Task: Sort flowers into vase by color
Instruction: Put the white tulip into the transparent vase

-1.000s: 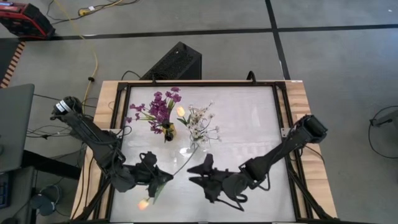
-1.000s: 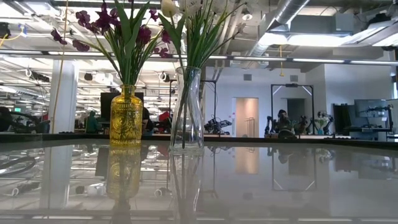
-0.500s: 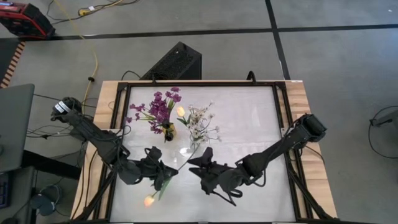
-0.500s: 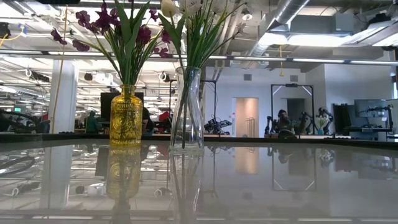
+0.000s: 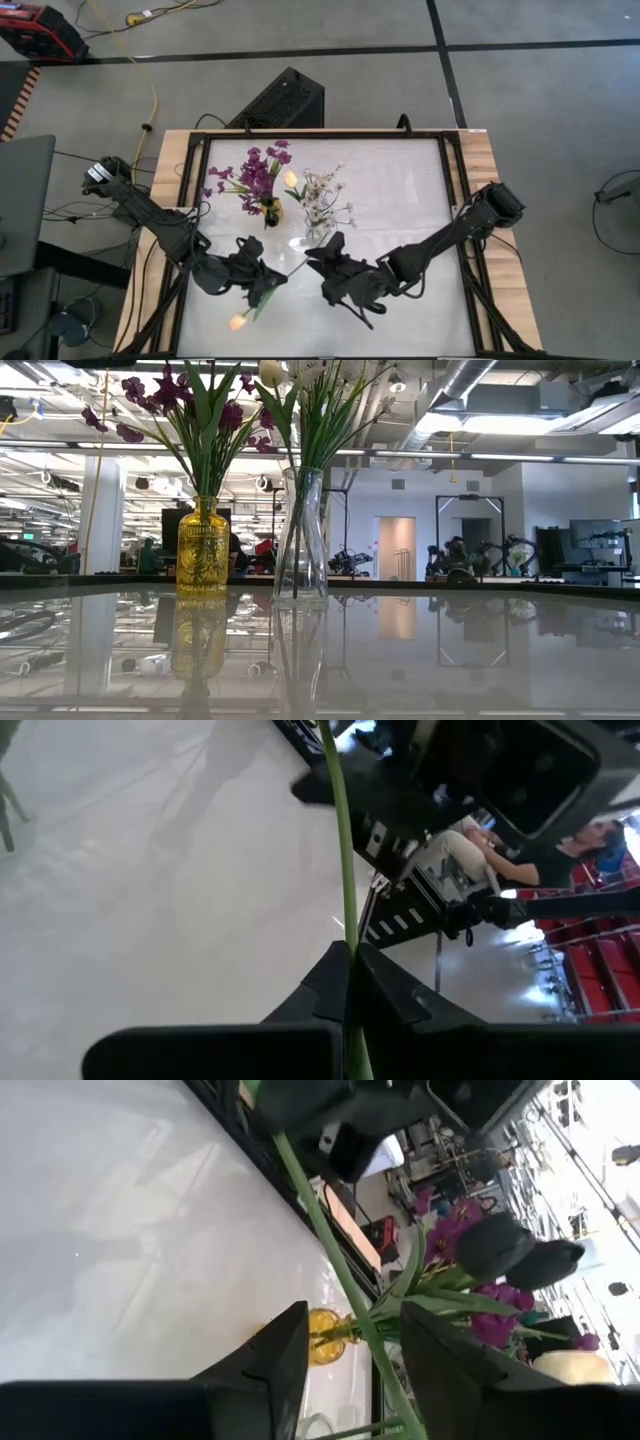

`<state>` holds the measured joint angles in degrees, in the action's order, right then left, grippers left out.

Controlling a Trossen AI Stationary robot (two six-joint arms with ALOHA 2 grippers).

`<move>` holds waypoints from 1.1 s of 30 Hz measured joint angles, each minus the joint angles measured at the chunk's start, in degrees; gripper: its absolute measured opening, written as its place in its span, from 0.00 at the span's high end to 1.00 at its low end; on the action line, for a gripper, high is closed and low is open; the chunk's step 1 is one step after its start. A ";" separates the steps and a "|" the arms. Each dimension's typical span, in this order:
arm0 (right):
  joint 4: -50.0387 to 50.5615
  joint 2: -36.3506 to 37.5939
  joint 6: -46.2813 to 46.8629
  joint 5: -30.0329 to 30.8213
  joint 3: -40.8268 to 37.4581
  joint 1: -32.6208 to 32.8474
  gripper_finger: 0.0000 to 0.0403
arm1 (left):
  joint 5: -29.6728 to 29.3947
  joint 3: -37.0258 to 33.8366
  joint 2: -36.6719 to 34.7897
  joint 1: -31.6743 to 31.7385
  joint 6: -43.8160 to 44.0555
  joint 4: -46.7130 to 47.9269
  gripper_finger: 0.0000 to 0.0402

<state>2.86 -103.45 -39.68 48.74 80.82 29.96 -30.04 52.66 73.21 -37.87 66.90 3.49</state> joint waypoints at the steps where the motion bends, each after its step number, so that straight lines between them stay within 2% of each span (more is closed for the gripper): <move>1: -0.04 -0.01 0.12 0.22 0.00 -0.15 0.59 | 0.29 0.00 0.00 0.00 -0.13 0.00 1.00; 12: 0.45 -0.01 0.10 0.26 0.00 0.58 0.86 | 0.90 0.00 0.00 0.00 -3.00 0.00 1.00; 14: 1.72 -0.01 0.11 -2.90 0.00 1.26 0.93 | 2.66 0.00 0.00 0.00 -5.00 0.02 0.98; 17: 2.47 -0.01 2.58 -7.83 0.00 2.52 0.94 | 4.39 0.00 -0.06 0.00 -8.03 -0.19 0.92; 20: 3.21 0.21 10.44 -12.27 0.00 3.20 0.94 | 6.90 -0.03 -0.79 0.00 -13.47 -0.94 0.84; 23: 6.06 0.38 20.07 -19.87 0.00 3.88 0.94 | 12.13 -0.07 -3.66 0.44 -22.51 -1.98 0.76; 25: 7.76 0.38 25.26 -24.74 0.00 4.97 0.94 | 12.87 -0.07 -6.43 0.25 -28.62 -1.68 0.72; 27: 8.02 0.38 29.14 -28.47 -0.08 6.10 0.94 | 10.91 -0.07 -9.09 -0.78 -35.42 -1.56 0.69; 29: 4.88 0.45 31.61 -31.90 -1.33 7.12 0.94 | 6.02 -0.31 -11.33 -2.32 -42.51 -1.65 0.67; 33: -11.35 0.97 31.93 -36.19 -6.42 8.47 0.94 | -6.18 -2.89 -12.63 -5.21 -55.41 -3.74 0.66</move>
<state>-8.49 -102.48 -7.74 12.55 74.39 38.43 -36.22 49.78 60.58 -43.08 11.49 -0.26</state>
